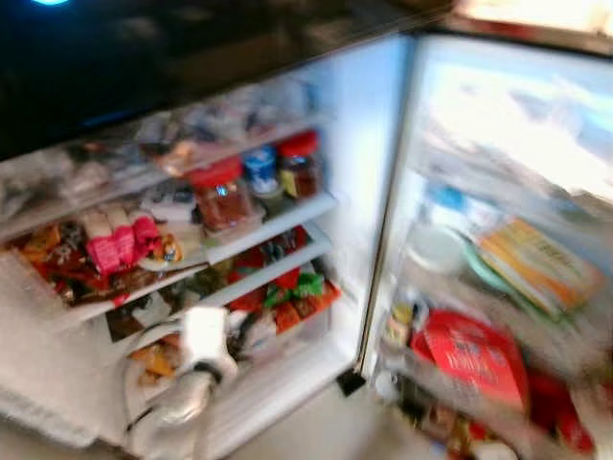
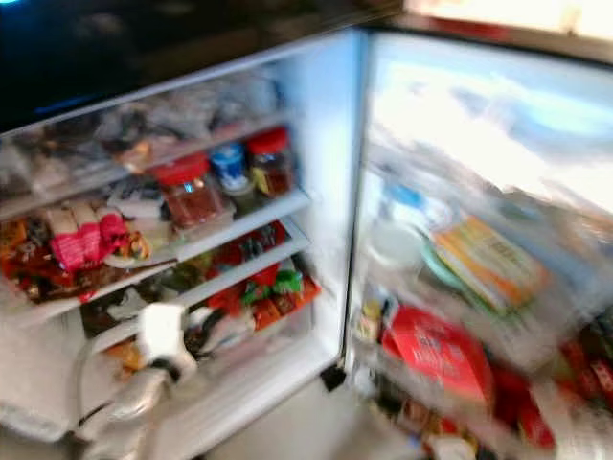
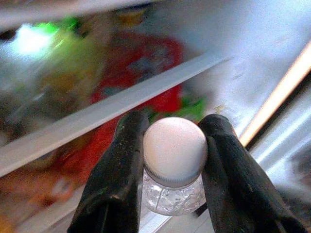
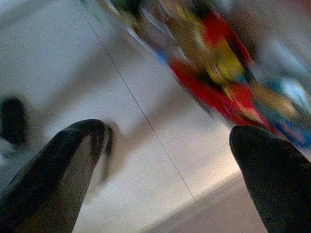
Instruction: Restocking fridge
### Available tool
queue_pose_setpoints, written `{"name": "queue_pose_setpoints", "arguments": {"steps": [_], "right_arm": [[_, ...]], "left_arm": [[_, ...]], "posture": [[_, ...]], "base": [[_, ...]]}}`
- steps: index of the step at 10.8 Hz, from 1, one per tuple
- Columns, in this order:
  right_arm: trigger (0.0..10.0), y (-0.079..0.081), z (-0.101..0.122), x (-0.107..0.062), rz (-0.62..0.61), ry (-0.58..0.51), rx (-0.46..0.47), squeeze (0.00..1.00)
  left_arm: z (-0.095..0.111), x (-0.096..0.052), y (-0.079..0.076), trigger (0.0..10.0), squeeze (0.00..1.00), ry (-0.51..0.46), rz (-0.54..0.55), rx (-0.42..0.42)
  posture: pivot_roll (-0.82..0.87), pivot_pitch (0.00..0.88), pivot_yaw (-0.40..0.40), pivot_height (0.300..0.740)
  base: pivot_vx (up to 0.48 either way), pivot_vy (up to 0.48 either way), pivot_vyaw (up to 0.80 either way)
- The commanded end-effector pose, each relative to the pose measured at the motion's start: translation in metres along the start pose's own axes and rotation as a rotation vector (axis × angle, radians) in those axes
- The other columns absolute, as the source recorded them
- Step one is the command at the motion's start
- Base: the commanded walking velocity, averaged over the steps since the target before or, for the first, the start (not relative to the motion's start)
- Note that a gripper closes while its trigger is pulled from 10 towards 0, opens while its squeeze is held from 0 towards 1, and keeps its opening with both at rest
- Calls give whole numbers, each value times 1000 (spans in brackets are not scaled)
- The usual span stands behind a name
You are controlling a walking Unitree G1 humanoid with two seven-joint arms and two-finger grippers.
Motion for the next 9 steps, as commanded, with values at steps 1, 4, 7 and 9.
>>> {"name": "queue_pose_setpoints", "arguments": {"steps": [1,4,7,9], "right_arm": [[10000,-2,-11,-2,4,25,3,0],[10000,22,-19,-1,44,28,-49,0],[10000,31,-23,-1,62,41,-77,0],[10000,31,-30,-2,62,50,-64,0]], "left_arm": [[0,1,-3,10000,0,9,-8,3],[0,0,-4,10000,0,11,14,-4],[-4,-7,-3,10000,0,25,23,2],[-5,-9,-5,10000,0,31,21,2]], "posture": [[-123,9,78,740],[-115,24,67,740],[-110,42,64,740],[-115,50,66,740]], "base": [[277,0,0],[0,0,267],[0,0,800],[0,0,400]]}}
Point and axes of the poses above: a point about 5 cm out from each wrist's last joint towards the gripper, its own x axis pointing out of the wrist towards the gripper, its own z axis along the axis of the wrist's last joint, y = z × x, the point moved 6 cm from there along x, pointing out of the wrist towards the gripper, and after that the axes turned 9 degrees about x, right-handed, at the moved point
